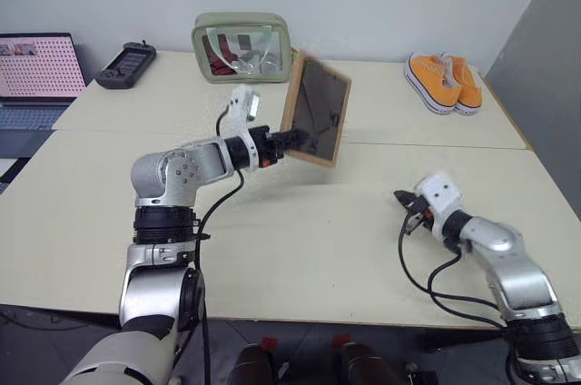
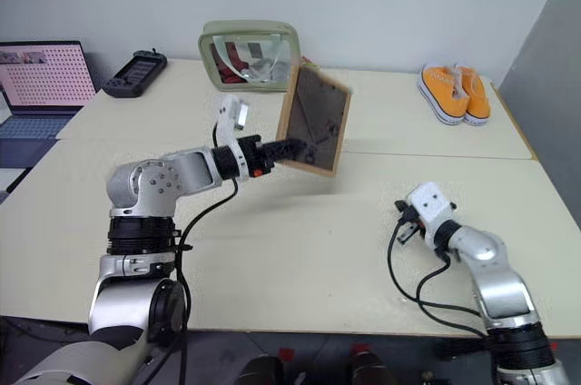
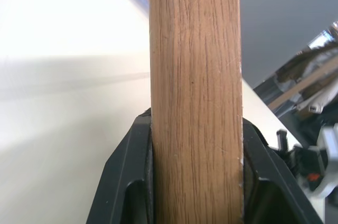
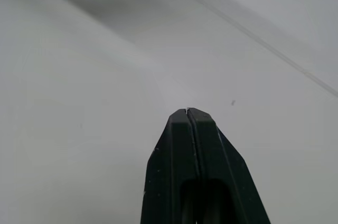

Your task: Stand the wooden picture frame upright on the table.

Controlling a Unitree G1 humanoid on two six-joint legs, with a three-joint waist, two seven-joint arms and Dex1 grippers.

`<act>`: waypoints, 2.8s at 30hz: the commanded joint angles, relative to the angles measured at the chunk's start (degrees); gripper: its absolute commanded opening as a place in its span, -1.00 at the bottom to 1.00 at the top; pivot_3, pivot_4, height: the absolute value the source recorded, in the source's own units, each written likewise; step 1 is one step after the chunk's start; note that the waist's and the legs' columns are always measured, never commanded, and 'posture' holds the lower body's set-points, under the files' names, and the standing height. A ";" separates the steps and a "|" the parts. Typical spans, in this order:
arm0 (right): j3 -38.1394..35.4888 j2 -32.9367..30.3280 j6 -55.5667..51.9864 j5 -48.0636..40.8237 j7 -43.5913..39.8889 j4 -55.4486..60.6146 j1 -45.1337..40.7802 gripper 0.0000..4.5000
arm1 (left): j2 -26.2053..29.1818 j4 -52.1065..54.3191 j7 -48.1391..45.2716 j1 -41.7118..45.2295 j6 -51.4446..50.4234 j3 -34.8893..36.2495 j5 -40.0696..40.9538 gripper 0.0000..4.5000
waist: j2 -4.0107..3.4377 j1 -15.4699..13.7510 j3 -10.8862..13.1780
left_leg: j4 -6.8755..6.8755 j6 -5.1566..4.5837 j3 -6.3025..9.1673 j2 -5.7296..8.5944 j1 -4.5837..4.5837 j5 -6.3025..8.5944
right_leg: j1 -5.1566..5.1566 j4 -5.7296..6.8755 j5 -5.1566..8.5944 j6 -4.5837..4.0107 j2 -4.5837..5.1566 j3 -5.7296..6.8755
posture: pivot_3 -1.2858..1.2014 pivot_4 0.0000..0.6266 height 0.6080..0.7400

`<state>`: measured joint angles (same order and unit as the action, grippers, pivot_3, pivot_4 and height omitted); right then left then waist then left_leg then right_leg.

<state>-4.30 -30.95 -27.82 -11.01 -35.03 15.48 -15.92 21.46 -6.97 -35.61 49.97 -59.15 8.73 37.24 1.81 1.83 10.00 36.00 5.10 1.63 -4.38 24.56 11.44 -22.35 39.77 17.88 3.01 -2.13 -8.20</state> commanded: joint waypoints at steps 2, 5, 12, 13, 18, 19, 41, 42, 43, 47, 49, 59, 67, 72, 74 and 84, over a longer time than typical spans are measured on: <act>-5.51 -0.96 -8.68 -9.44 0.22 10.36 -7.04 -1.00 | 1.41 8.19 -2.66 -1.44 0.88 -0.57 2.26 -0.43 | -0.04 0.13 0.02 | -0.01 -0.01 0.01 -0.01 -0.01 0.00 | 0.00 0.01 0.00 0.00 0.00 0.00 | 0.03 -0.52 1.00; -6.99 2.09 -14.97 -16.06 3.69 13.81 -14.08 -0.81 | 0.98 10.61 -1.96 -3.03 -0.47 -0.58 3.35 -0.43 | -0.05 0.24 0.03 | -0.01 -0.02 0.03 -0.02 -0.01 0.01 | 0.00 0.01 0.01 0.00 -0.01 0.03 | 0.03 -0.52 1.00; -3.43 6.69 -20.50 -19.03 9.04 13.93 -23.29 -0.10 | 0.77 11.63 -1.57 -3.34 -1.26 -1.12 4.17 -0.43 | -0.06 -0.04 0.03 | 0.02 -0.02 0.08 -0.03 0.08 0.01 | -0.02 -0.05 0.01 -0.01 0.00 0.08 | 0.03 -0.52 1.00; -2.85 7.56 -20.51 -19.33 9.29 13.44 -24.09 -0.10 | 0.84 11.59 -1.62 -3.21 -1.34 -1.17 4.26 -0.43 | -0.06 -0.06 0.03 | 0.01 -0.02 0.08 -0.03 0.09 0.01 | -0.03 -0.08 0.01 -0.01 0.00 0.07 | 0.03 -0.52 1.00; -0.48 10.43 -18.96 -19.14 10.15 10.17 -26.29 -0.10 | 1.01 12.62 -1.73 -2.72 -2.18 -1.47 5.32 -0.43 | -0.06 0.05 0.03 | 0.01 -0.03 0.07 -0.03 0.13 0.01 | -0.08 -0.06 0.00 -0.01 0.00 0.08 | 0.03 -0.52 1.00; 0.00 10.87 -18.40 -18.92 10.15 9.37 -26.54 -0.10 | 1.11 13.05 -1.83 -2.68 -2.38 -1.59 5.56 -0.43 | -0.06 0.06 0.03 | 0.01 -0.02 0.08 -0.03 0.13 0.01 | -0.08 -0.06 0.00 -0.01 -0.01 0.09 | 0.03 -0.52 1.00; 1.01 9.77 -10.71 -17.00 7.77 -1.21 -28.44 0.67 | 2.24 17.47 -0.44 -4.42 -5.02 -0.60 7.91 -0.43 | -0.08 0.10 0.04 | 0.00 -0.02 0.07 -0.05 0.16 0.01 | -0.13 -0.06 0.00 -0.01 -0.01 0.10 | 0.03 -0.52 1.00; 0.94 10.61 -11.19 -17.69 8.35 -0.82 -28.67 0.67 | 2.22 17.15 -0.56 -4.49 -4.63 -0.91 7.51 -0.43 | -0.08 0.10 0.04 | 0.00 -0.02 0.07 -0.05 0.16 0.01 | -0.14 -0.06 0.00 -0.01 -0.01 0.10 | 0.03 -0.52 1.00; 0.92 11.29 -11.63 -18.21 8.86 -0.42 -28.86 0.67 | 2.20 16.79 -0.69 -4.50 -4.25 -1.20 7.14 -0.43 | -0.08 0.10 0.04 | 0.00 -0.02 0.07 -0.05 0.16 0.01 | -0.14 -0.06 0.00 -0.01 -0.01 0.10 | 0.03 -0.52 1.00; 1.11 13.35 -12.80 -19.15 10.32 1.28 -28.73 0.67 | 2.27 14.84 -1.20 -4.47 -2.45 -1.98 5.59 -0.43 | -0.08 0.10 0.05 | -0.01 -0.02 0.07 -0.05 0.17 0.01 | -0.17 -0.04 0.00 -0.01 -0.01 0.10 | 0.03 -0.52 1.00; 1.05 14.34 -13.64 -19.59 11.11 2.08 -28.54 0.67 | 2.33 13.60 -1.42 -4.38 -1.33 -2.34 4.76 -0.43 | -0.08 0.09 0.05 | -0.02 -0.02 0.07 -0.05 0.18 0.01 | -0.18 -0.05 0.00 -0.01 -0.01 0.10 | 0.03 -0.52 1.00; 0.58 16.24 -18.14 -21.49 14.94 7.45 -24.95 0.67 | 3.24 4.18 -3.76 -1.86 4.72 -3.98 -0.02 -0.43 | -0.09 0.02 0.05 | -0.02 -0.02 0.06 -0.05 0.25 0.01 | -0.29 -0.01 0.00 -0.01 -0.01 0.10 | 0.03 -0.52 1.00; -2.37 11.93 -19.68 -21.64 15.08 9.74 -20.95 0.67 | 3.88 -1.77 -4.90 0.99 6.84 -3.63 -2.27 -0.43 | -0.09 0.05 0.05 | -0.04 -0.02 0.03 -0.04 0.32 0.01 | -0.37 0.00 0.01 -0.02 -0.01 0.09 | 0.03 -0.52 1.00; -1.00 10.50 -17.89 -19.56 14.56 8.81 -19.81 0.67 | 3.17 0.16 -4.52 1.31 4.79 -3.03 -0.72 -0.43 | -0.09 0.06 0.05 | -0.04 -0.02 0.01 -0.05 0.32 0.01 | -0.39 0.01 0.01 -0.02 -0.01 0.06 | 0.03 -0.52 1.00; 1.49 7.93 -15.25 -15.90 13.20 7.96 -19.42 0.67 | 2.93 2.06 -4.22 1.48 3.11 -2.73 0.60 -0.43 | -0.09 0.07 0.05 | -0.04 -0.03 -0.01 -0.05 0.32 0.01 | -0.41 0.02 0.01 -0.02 -0.01 0.04 | 0.03 -0.52 1.00; 9.91 -13.28 22.26 11.16 4.75 -0.07 -8.49 0.67 | 3.45 6.58 0.07 1.63 -11.45 2.52 8.72 -0.43 | -0.05 0.13 0.08 | -0.03 -0.03 -0.04 -0.03 0.34 0.01 | -0.39 -0.07 0.02 0.01 -0.01 0.01 | 0.03 -0.52 1.00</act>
<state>5.85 -41.68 -16.27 -5.30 -30.00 16.68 -24.96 24.43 -4.00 -36.23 49.48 -68.17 8.32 42.80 1.76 1.96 10.08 35.97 5.07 1.59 -4.41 24.89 11.45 -22.75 39.71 17.91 3.02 -2.13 -8.20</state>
